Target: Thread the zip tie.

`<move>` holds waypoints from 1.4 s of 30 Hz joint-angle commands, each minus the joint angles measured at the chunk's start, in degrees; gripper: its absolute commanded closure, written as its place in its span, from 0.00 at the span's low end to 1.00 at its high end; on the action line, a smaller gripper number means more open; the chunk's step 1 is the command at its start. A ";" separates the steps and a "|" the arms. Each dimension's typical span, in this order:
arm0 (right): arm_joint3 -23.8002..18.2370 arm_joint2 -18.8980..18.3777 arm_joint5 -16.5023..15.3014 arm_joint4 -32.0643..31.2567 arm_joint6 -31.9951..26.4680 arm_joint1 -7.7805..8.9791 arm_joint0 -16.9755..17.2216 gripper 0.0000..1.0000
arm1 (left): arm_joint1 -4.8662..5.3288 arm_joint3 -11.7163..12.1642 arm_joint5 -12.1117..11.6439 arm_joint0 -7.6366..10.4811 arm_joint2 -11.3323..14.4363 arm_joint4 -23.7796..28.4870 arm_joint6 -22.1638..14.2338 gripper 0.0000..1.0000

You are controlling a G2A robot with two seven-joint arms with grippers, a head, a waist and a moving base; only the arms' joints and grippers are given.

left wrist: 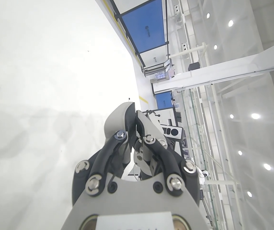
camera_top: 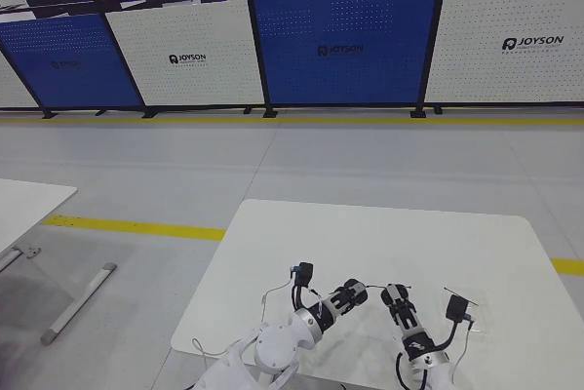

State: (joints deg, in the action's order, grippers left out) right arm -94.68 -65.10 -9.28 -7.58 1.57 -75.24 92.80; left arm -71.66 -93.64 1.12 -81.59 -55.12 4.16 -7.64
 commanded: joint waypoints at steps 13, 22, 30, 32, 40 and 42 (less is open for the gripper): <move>-1.90 -0.85 2.31 -2.84 -0.26 0.08 1.05 1.00 | 0.24 -1.07 1.83 -0.42 0.18 -5.59 1.52 1.00; -2.42 -0.70 2.84 -3.81 -0.17 -0.05 1.18 1.00 | 0.47 -1.74 3.87 -0.44 0.52 -9.85 0.89 1.00; -2.66 -1.12 2.51 -4.06 -0.14 -0.02 1.56 1.00 | 0.98 -3.09 6.33 -0.34 0.39 -14.65 -1.64 1.00; -2.66 -1.12 2.51 -4.06 -0.14 -0.02 1.56 1.00 | 0.98 -3.09 6.33 -0.34 0.39 -14.65 -1.64 1.00; -2.59 -1.29 3.42 -5.97 -0.13 0.04 1.21 1.00 | 1.17 -3.57 6.17 -0.52 0.27 -16.93 -1.38 1.00; -2.86 -1.82 4.15 -7.41 -0.81 0.18 1.10 1.00 | 1.56 -4.97 6.54 -1.15 -0.43 -19.19 -2.08 1.00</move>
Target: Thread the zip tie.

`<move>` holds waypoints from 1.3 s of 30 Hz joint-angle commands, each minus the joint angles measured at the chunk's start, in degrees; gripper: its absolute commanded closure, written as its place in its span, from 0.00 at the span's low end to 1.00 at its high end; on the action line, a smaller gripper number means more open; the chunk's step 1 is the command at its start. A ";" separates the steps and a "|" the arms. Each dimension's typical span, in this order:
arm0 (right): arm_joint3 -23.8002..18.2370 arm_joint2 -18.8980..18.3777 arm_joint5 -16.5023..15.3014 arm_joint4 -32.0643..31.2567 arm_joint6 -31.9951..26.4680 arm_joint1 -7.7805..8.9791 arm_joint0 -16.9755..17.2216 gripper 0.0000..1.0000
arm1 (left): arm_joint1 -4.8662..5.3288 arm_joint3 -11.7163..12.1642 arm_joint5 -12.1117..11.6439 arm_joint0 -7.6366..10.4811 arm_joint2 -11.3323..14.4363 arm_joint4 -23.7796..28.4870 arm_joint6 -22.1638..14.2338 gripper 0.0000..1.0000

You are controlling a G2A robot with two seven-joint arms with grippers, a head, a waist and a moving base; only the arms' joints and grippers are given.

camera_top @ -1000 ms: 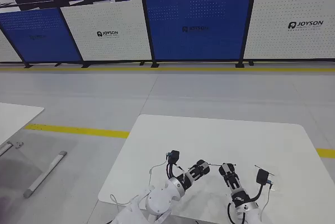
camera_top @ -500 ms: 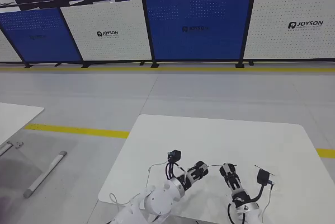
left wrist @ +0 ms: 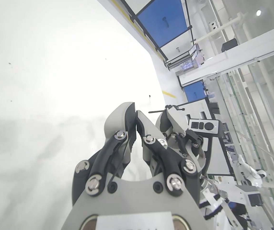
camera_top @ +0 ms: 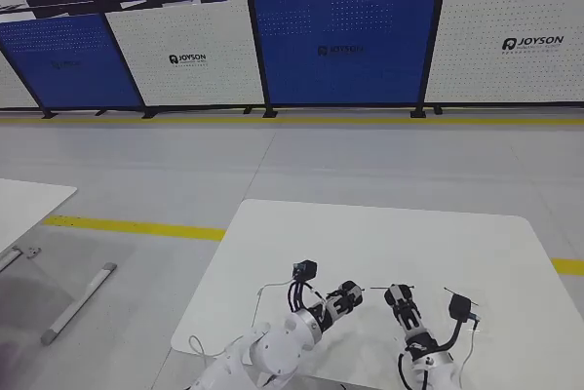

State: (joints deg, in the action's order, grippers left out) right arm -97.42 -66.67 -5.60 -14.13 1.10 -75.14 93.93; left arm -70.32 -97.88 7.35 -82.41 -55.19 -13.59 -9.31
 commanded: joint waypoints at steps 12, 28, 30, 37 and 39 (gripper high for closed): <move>-1.32 0.36 0.06 -10.11 -2.25 0.55 0.02 1.00 | 1.44 -5.99 3.18 -2.65 -0.93 -10.27 -5.20 1.00; 1.13 -1.42 -8.17 -8.77 -9.63 1.24 -1.83 1.00 | 1.34 -6.80 5.28 -0.91 -1.01 -6.66 -10.31 1.00; 1.13 -1.42 -8.17 -8.77 -9.63 1.24 -1.83 1.00 | 1.34 -6.80 5.28 -0.91 -1.01 -6.66 -10.31 1.00; 1.13 -1.42 -8.17 -8.77 -9.63 1.24 -1.83 1.00 | 1.33 -6.56 5.29 -0.92 -1.05 -6.72 -9.89 1.00; 1.10 -1.49 -7.97 -8.82 -9.37 1.23 -1.80 1.00 | 1.28 -6.13 5.20 -0.80 -0.85 -6.85 -9.34 1.00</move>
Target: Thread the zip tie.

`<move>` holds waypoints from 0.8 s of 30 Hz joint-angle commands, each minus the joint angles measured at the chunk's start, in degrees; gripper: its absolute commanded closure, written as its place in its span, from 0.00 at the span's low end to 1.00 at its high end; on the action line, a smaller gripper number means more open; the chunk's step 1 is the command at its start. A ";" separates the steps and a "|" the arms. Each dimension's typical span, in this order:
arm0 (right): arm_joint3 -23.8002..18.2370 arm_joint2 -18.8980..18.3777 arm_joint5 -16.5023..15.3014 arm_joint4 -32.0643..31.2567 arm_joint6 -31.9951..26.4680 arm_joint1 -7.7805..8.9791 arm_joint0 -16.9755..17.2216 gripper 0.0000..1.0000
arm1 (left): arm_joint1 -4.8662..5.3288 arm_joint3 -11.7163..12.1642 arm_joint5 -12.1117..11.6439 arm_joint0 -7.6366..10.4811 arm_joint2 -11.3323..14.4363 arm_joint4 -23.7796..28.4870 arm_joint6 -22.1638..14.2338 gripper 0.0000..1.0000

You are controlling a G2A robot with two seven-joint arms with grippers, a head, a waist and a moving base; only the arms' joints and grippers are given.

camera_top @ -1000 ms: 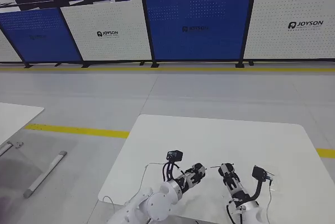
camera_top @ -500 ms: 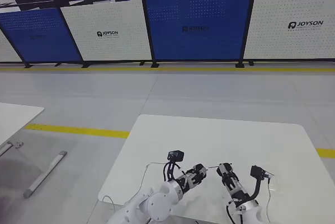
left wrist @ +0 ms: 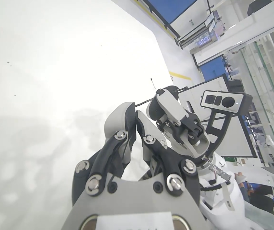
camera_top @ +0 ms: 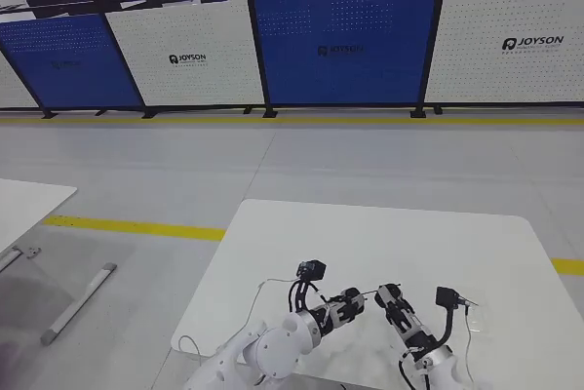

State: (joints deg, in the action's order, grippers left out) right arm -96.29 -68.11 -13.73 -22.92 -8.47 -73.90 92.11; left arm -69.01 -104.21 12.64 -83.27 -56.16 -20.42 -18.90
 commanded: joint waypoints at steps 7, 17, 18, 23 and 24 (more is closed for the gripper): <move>-2.58 -1.07 3.90 -2.23 2.82 0.13 1.99 1.00 | 0.12 0.50 -0.67 0.24 0.26 -0.43 -0.71 1.00; -4.10 -2.22 5.05 -2.27 -1.80 0.60 2.90 1.00 | 0.22 0.23 0.59 0.02 -1.33 1.05 0.60 1.00; -4.10 -2.22 5.05 -2.27 -1.80 0.60 2.90 1.00 | 0.22 0.23 0.59 0.02 -1.33 1.05 0.60 1.00; -4.12 -2.21 5.01 -2.24 -1.71 0.59 2.88 1.00 | 0.22 0.23 0.59 0.02 -1.33 1.05 0.60 1.00; -4.18 -2.14 4.69 -2.23 -1.40 0.58 2.79 1.00 | 0.22 0.23 0.59 0.02 -1.33 1.05 0.60 1.00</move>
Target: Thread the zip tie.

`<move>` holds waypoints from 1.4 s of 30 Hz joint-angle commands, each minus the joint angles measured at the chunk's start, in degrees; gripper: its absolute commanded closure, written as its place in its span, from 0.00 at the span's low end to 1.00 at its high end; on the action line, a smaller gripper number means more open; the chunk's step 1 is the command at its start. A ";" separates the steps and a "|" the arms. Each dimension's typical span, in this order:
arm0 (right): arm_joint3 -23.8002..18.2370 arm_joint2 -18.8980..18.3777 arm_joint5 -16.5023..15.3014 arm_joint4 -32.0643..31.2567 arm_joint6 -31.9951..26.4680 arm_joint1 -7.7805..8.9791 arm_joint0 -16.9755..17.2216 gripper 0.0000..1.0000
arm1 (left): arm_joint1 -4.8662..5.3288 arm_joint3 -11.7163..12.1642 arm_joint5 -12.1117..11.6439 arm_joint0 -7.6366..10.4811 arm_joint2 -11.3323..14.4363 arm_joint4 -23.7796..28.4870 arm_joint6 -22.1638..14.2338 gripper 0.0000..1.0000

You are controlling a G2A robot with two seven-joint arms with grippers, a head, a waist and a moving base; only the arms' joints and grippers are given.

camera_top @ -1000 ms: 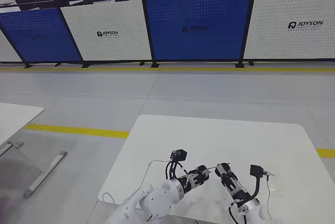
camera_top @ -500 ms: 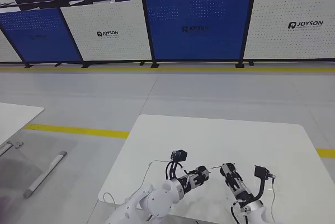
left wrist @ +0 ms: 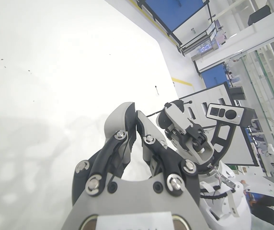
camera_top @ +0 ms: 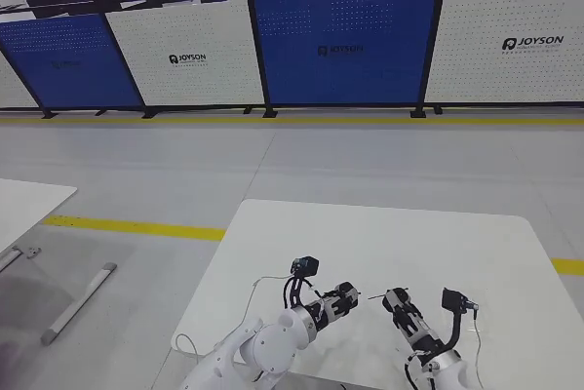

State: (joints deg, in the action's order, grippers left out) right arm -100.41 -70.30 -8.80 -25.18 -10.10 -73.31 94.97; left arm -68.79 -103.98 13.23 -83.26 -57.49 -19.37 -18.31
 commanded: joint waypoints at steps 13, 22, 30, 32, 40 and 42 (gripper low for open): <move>1.59 0.78 -3.89 -1.48 2.73 -0.05 -0.71 1.00 | 0.00 0.00 0.00 0.00 0.00 0.00 0.00 1.00; 2.26 0.93 -3.58 -0.37 2.63 -0.14 -1.48 1.00 | 0.00 0.00 0.00 0.00 0.00 0.00 0.00 1.00; 2.37 1.70 -4.07 -1.63 2.89 -0.17 -2.01 1.00 | 0.00 0.00 0.00 0.00 0.00 0.00 0.00 1.00; 2.45 1.88 -3.93 -1.92 2.92 -0.18 -2.14 1.00 | 0.00 0.00 0.00 0.00 0.00 0.00 0.00 1.00; 2.56 2.17 -3.55 -2.31 2.78 -0.18 -2.44 1.00 | 0.00 0.00 0.00 0.00 0.00 0.00 0.00 1.00; 2.62 2.26 -3.37 -2.36 2.73 -0.18 -2.56 1.00 | 0.00 0.00 0.00 0.00 0.00 0.00 0.00 1.00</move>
State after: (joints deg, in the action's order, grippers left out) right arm -97.82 -68.08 -12.24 -27.53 -7.33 -73.49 92.46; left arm -68.79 -103.98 13.23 -83.26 -57.49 -19.37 -18.31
